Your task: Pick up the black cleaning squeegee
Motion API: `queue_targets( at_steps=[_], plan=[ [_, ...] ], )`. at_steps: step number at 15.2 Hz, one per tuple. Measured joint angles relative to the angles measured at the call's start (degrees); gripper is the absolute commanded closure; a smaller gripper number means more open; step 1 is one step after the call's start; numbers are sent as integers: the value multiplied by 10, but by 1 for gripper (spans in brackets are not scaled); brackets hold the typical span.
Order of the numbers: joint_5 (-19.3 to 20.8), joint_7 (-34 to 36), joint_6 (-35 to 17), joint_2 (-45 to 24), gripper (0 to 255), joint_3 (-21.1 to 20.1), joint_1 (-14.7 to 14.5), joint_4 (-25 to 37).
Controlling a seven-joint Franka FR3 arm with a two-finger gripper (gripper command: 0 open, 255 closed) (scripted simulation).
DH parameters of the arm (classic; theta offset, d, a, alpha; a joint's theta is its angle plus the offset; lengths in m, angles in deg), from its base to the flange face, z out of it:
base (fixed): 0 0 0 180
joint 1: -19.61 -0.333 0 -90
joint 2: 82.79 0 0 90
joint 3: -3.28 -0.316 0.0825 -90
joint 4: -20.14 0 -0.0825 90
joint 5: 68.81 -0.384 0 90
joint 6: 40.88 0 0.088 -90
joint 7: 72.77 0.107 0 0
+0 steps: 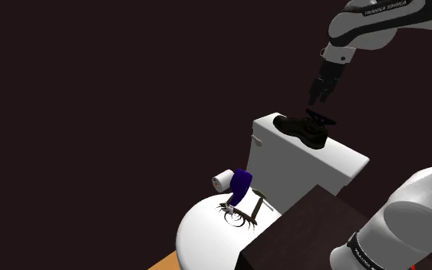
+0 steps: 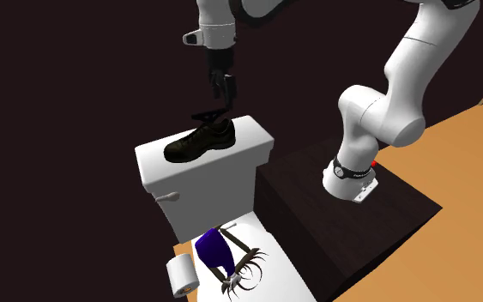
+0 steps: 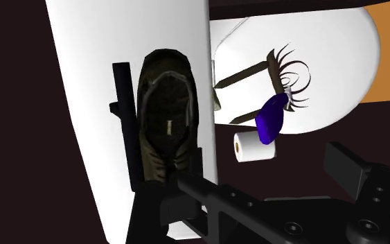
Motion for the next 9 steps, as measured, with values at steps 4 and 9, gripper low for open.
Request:
queue_targets(
  at_steps=[4,9],
  plan=[
    [-18,-58,-20,-76,0,39,7,44],
    [-62,-133,-36,-185,0,77,23,115]
  ],
)
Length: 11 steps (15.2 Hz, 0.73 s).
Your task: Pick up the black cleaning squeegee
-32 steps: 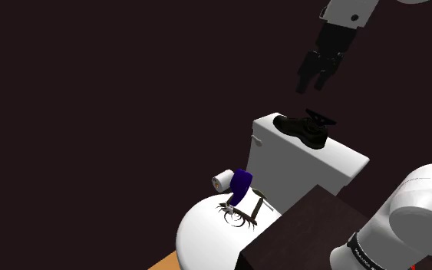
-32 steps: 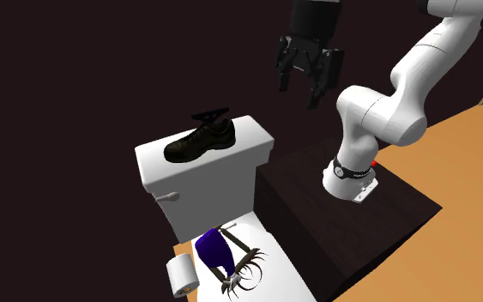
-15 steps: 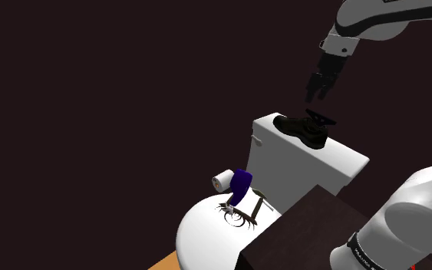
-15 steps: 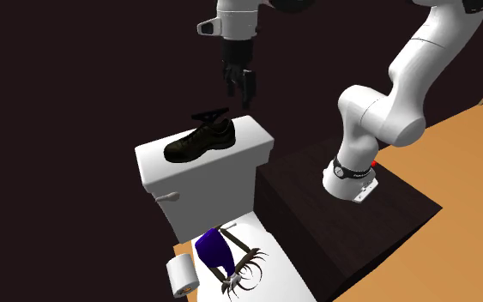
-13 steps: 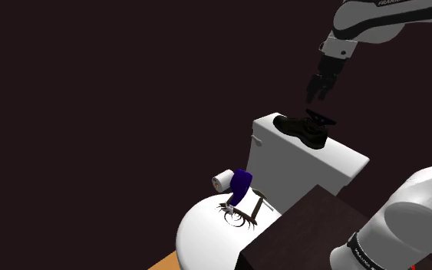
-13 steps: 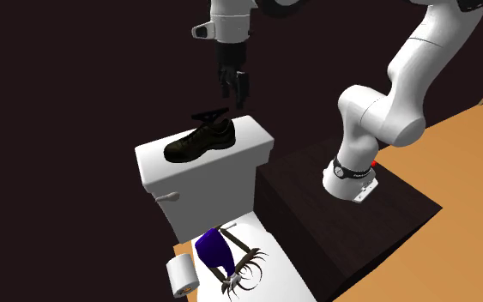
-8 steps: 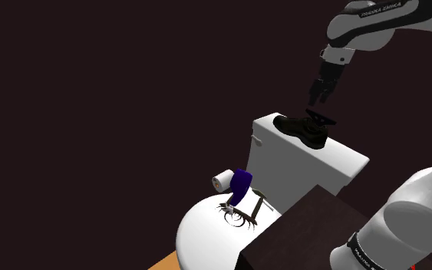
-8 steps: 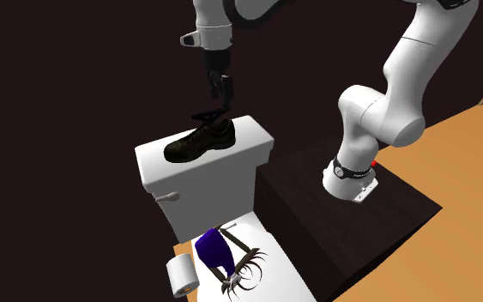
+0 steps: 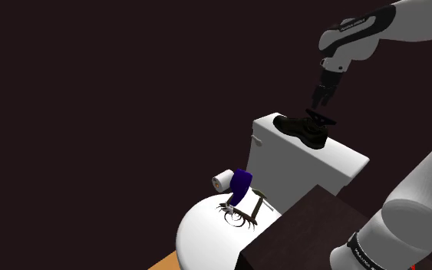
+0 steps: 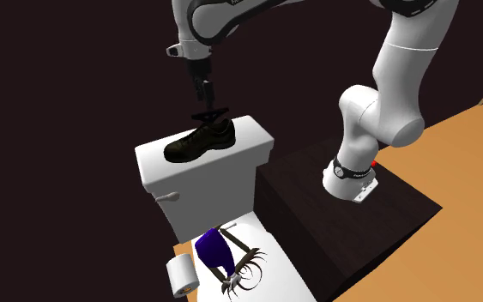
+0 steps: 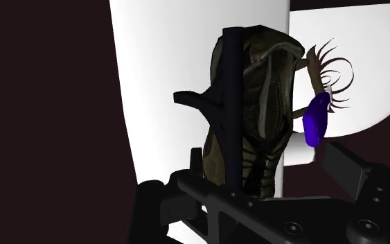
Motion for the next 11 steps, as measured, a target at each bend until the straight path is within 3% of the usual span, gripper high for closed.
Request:
queue_targets(
  at_steps=[9,10,11],
  plan=[
    [-26,-30,-53,-49,0,6,9,-14],
    [-27,-30,-56,-50,255,5,9,-16],
    [-27,-30,-57,-51,255,5,9,-17]
  ],
)
